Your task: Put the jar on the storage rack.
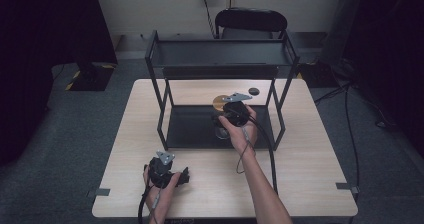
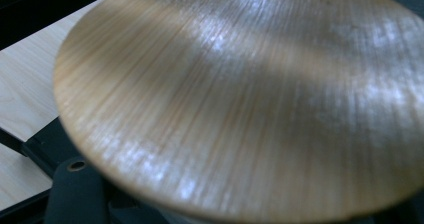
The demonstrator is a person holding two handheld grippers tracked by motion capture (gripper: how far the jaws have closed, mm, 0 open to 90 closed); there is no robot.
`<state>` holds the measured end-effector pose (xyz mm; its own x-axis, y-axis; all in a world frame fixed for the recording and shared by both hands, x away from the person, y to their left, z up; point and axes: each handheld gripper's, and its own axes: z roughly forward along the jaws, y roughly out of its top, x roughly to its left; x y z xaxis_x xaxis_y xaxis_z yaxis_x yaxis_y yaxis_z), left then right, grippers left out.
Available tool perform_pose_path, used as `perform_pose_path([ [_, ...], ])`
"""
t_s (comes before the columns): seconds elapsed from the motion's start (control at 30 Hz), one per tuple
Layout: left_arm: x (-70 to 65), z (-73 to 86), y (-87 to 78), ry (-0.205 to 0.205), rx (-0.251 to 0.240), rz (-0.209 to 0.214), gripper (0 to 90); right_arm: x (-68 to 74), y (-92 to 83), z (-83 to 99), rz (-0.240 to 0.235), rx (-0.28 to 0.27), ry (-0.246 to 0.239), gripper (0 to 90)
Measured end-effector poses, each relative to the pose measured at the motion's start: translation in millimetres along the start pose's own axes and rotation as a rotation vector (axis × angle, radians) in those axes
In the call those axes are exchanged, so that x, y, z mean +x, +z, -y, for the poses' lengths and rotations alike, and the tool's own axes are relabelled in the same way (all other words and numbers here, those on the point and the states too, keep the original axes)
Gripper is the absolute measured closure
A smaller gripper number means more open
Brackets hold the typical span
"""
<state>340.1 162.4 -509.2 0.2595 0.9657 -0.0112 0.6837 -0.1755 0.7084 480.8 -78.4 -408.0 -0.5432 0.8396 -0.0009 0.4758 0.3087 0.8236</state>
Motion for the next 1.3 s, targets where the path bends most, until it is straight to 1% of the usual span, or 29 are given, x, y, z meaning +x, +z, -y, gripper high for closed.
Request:
perform_pose_path([
  [0.13,0.0,0.0,0.0,0.0,0.0,0.0,0.0,-0.6,2.9,1.5,0.003,-0.002,0.005,25.4],
  [0.2,0.0,0.0,0.0,0.0,0.0,0.0,0.0,-1.0,5.2,3.1,-0.009,-0.005,0.012,25.5],
  [0.43,0.0,0.0,0.0,0.0,0.0,0.0,0.0,-1.6,9.7,8.6,-0.004,0.002,0.016,25.4],
  [0.67,0.0,0.0,0.0,0.001,0.0,0.0,0.0,-2.1,11.3,11.0,-0.007,0.0,0.024,25.4],
  [0.83,0.0,0.0,0.0,0.0,0.0,0.0,0.0,-1.2,12.6,15.2,-0.001,-0.007,0.033,25.5],
  [1.0,0.0,0.0,0.0,0.0,0.001,0.0,0.0,-1.1,12.0,15.5,-0.002,0.003,0.02,25.4],
  [1.1,0.1,0.0,-0.1,0.001,0.001,0.0,0.0,0.9,11.1,16.2,0.006,0.01,0.011,25.2],
  [1.3,0.1,0.0,-0.1,0.001,0.001,0.0,0.0,-0.5,10.9,15.9,-0.007,0.018,0.022,24.7],
])
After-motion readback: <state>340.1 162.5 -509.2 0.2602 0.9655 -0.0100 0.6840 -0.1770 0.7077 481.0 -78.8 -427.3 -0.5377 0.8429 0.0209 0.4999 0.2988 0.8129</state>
